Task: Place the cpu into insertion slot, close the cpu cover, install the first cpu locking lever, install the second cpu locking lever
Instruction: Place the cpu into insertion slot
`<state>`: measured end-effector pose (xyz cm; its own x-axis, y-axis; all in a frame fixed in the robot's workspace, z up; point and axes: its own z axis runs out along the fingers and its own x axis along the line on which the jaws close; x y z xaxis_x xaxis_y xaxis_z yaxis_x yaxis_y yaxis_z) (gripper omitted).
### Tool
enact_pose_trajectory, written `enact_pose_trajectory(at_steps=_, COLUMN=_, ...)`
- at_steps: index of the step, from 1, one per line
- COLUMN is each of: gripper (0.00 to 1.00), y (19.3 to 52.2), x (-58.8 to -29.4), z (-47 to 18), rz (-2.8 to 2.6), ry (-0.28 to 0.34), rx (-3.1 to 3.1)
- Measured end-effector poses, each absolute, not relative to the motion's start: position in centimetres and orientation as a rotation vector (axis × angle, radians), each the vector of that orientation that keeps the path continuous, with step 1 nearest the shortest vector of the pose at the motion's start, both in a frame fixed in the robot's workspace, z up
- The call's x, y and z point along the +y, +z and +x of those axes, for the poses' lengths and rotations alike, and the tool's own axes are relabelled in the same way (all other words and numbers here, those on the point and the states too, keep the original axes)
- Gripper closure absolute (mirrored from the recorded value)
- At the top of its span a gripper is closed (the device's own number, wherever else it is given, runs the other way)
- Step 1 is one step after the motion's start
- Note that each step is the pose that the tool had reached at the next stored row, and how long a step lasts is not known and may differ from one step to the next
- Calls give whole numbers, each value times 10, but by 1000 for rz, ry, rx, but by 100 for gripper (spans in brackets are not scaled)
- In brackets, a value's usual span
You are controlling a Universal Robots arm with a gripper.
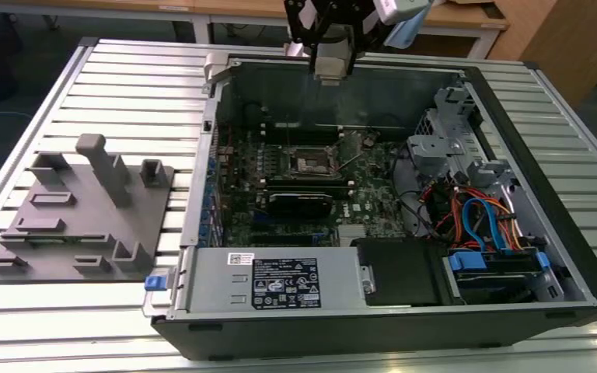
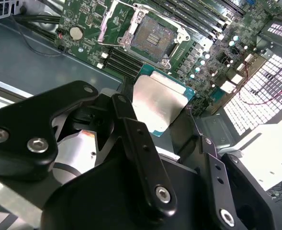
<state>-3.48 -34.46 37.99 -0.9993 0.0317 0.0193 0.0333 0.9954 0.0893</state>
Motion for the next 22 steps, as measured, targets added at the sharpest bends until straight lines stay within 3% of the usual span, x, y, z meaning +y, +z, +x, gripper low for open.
enact_pose_trajectory(at_steps=22, gripper=46, y=380, x=-345, z=-35, rz=-115, ry=-141, rx=-3120)
